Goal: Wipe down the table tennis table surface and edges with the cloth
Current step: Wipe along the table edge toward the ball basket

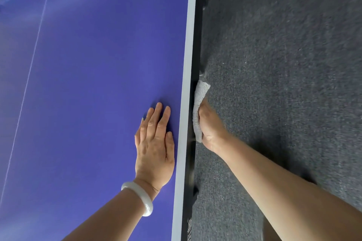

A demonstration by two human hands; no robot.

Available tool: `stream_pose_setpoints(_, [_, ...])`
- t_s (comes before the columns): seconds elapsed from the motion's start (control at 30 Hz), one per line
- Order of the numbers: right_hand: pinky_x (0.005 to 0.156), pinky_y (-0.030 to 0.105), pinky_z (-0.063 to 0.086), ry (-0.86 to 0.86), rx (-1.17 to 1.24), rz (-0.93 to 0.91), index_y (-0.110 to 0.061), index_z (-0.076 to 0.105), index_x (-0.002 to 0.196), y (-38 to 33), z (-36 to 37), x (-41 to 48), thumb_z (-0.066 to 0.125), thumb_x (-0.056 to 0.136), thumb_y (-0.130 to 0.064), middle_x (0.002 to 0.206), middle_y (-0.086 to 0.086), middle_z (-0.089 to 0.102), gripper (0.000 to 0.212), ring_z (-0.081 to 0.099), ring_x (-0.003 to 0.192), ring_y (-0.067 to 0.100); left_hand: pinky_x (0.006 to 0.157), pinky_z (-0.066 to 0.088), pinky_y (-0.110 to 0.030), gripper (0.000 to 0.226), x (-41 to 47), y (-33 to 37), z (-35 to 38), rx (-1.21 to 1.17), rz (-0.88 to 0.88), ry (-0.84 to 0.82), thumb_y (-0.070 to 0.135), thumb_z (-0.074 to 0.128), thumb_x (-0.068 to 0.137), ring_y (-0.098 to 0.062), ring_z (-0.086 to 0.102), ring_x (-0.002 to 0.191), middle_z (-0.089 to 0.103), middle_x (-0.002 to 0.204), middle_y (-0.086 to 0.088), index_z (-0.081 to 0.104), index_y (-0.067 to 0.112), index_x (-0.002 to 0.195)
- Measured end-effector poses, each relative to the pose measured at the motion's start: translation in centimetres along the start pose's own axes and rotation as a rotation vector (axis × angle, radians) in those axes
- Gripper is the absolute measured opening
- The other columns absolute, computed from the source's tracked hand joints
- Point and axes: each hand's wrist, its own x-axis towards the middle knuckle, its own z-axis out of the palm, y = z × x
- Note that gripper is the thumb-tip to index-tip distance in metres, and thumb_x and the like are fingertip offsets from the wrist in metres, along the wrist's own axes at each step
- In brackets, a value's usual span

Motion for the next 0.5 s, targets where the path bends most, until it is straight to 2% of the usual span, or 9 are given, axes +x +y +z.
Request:
stream_pose_setpoints(0.13, [0.109,0.052,0.043,0.008,0.038,0.123,-0.028,0.045,0.145,-0.8,-0.1,0.2,0.025,0.109,-0.034,0.14,0.003,0.058,0.042,0.055,0.129,0.024,0.12,0.018,-0.047,0.054,0.1,0.8,-0.4,0.004,-0.035,-0.03,0.025,0.025,0.1,-0.02,0.018,0.15,0.021,0.162,0.003,0.032,0.018,0.153])
stream_pose_setpoints(0.2, [0.106,0.054,0.046,-0.033,0.058,0.143,-0.025,0.051,0.139,-1.1,-0.2,0.2,0.026,0.108,-0.032,0.132,0.006,0.064,0.041,0.059,0.123,0.026,0.118,0.023,-0.049,0.054,0.2,1.0,-0.6,0.002,-0.038,-0.036,0.025,0.026,0.099,-0.022,0.022,0.148,0.025,0.16,0.001,0.036,0.016,0.151])
stream_pose_setpoints(0.27, [0.104,0.052,0.048,-0.077,0.076,0.152,-0.02,0.056,0.133,-1.5,-0.4,0.1,0.027,0.107,-0.029,0.124,0.008,0.068,0.04,0.063,0.118,0.025,0.112,0.028,-0.044,0.052,0.7,0.8,-1.3,0.008,-0.017,-0.034,0.026,0.03,0.097,-0.023,0.033,0.14,0.034,0.155,0.0,0.043,0.017,0.147])
stream_pose_setpoints(0.33, [0.102,0.047,0.05,-0.116,0.055,0.134,-0.013,0.061,0.121,-1.9,-0.6,-0.3,0.027,0.107,-0.024,0.107,0.006,0.074,0.039,0.068,0.107,0.021,0.103,0.031,-0.037,0.045,2.2,0.3,-2.0,-0.002,0.012,-0.02,0.025,0.035,0.096,-0.025,0.043,0.121,0.046,0.142,0.0,0.052,0.019,0.137])
stream_pose_setpoints(0.37, [0.103,0.045,0.05,-0.124,0.036,0.123,-0.007,0.061,0.11,-2.0,-0.8,-0.6,0.027,0.107,-0.024,0.087,0.002,0.076,0.038,0.07,0.096,0.019,0.1,0.032,-0.034,0.041,3.3,0.1,-2.3,-0.011,0.026,-0.015,0.022,0.038,0.095,-0.024,0.045,0.114,0.049,0.136,0.001,0.055,0.019,0.133])
stream_pose_setpoints(0.4, [0.105,0.044,0.048,-0.131,0.025,0.114,-0.003,0.057,0.099,-2.0,-0.9,-0.8,0.028,0.107,-0.025,0.069,-0.003,0.072,0.037,0.068,0.088,0.018,0.098,0.031,-0.032,0.038,4.7,0.1,-2.6,-0.017,0.04,-0.013,0.019,0.042,0.094,-0.024,0.046,0.111,0.051,0.132,0.001,0.056,0.019,0.129])
stream_pose_setpoints(0.43, [0.107,0.044,0.046,-0.152,0.023,0.099,-0.003,0.054,0.096,-2.1,-0.9,-1.1,0.029,0.108,-0.026,0.061,-0.007,0.068,0.036,0.065,0.087,0.018,0.097,0.03,-0.031,0.037,6.3,0.2,-2.7,-0.018,0.057,-0.009,0.015,0.044,0.093,-0.024,0.047,0.111,0.051,0.131,0.0,0.057,0.017,0.127])
stream_pose_setpoints(0.47, [0.107,0.043,0.045,-0.18,0.025,0.076,-0.004,0.054,0.103,-2.0,-1.1,-1.4,0.03,0.109,-0.027,0.069,-0.01,0.07,0.034,0.064,0.092,0.017,0.097,0.03,-0.031,0.037,8.1,0.4,-2.7,-0.015,0.077,-0.005,0.012,0.046,0.091,-0.025,0.047,0.112,0.052,0.131,-0.001,0.057,0.015,0.127])
stream_pose_setpoints(0.5, [0.108,0.04,0.043,-0.199,0.038,0.055,-0.008,0.054,0.12,-2.0,-1.1,-1.7,0.032,0.109,-0.03,0.09,-0.01,0.074,0.033,0.063,0.104,0.017,0.099,0.03,-0.031,0.039,9.9,0.6,-2.6,-0.014,0.094,-0.001,0.011,0.046,0.091,-0.026,0.047,0.116,0.051,0.134,-0.003,0.057,0.013,0.128])
